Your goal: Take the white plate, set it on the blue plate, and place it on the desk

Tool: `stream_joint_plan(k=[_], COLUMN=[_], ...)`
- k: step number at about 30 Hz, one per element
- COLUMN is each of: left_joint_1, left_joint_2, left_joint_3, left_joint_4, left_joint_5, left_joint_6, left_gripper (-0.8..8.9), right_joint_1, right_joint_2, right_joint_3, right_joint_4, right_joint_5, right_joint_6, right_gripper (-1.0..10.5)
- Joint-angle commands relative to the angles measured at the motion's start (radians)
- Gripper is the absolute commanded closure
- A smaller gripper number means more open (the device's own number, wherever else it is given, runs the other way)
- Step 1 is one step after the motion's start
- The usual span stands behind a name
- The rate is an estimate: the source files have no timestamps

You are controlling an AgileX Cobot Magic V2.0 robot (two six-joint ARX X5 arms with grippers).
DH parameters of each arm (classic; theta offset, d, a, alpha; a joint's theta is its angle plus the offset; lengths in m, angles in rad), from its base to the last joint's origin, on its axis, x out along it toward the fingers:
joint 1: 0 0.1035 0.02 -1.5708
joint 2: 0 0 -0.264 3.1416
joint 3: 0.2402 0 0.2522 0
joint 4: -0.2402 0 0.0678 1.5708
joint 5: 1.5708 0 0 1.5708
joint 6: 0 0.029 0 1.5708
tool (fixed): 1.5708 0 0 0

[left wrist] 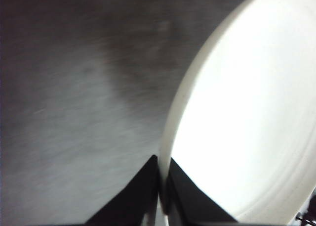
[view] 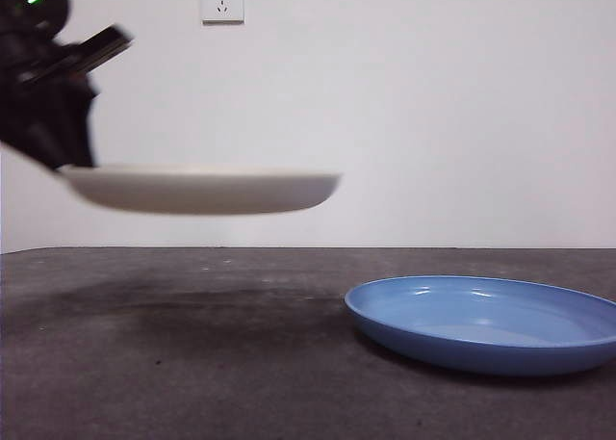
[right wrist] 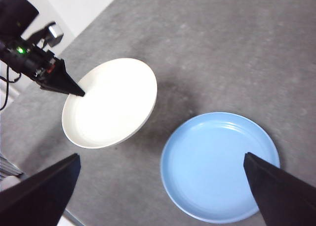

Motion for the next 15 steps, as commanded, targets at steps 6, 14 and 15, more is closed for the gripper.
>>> stream_joint_plan(k=[6,14,15], left_joint_1=[-0.169,-0.293,-0.306], left_joint_2=[0.065,0.202,0.224], left_joint_3=[0.149,0.278,0.293], left_joint_4=[0.022,0.026,0.027], left_joint_5=[0.003,0.004,0.004], left_joint_6=[-0.089,-0.121,-0.124], left_gripper=[8.04,8.04,8.04], right_joint_1=[0.004,0.004,0.004], right_joint_2=[-0.015,-0.055,-0.061], right_joint_3=[0.085,0.104,0.104], right_joint_4=[-0.094,-0.179,-0.185], right_joint_5=[0.042,0.096,0.104], right_joint_6=[-0.049,-0.071,-0.071], right_gripper=[2.8,2.8,2.8])
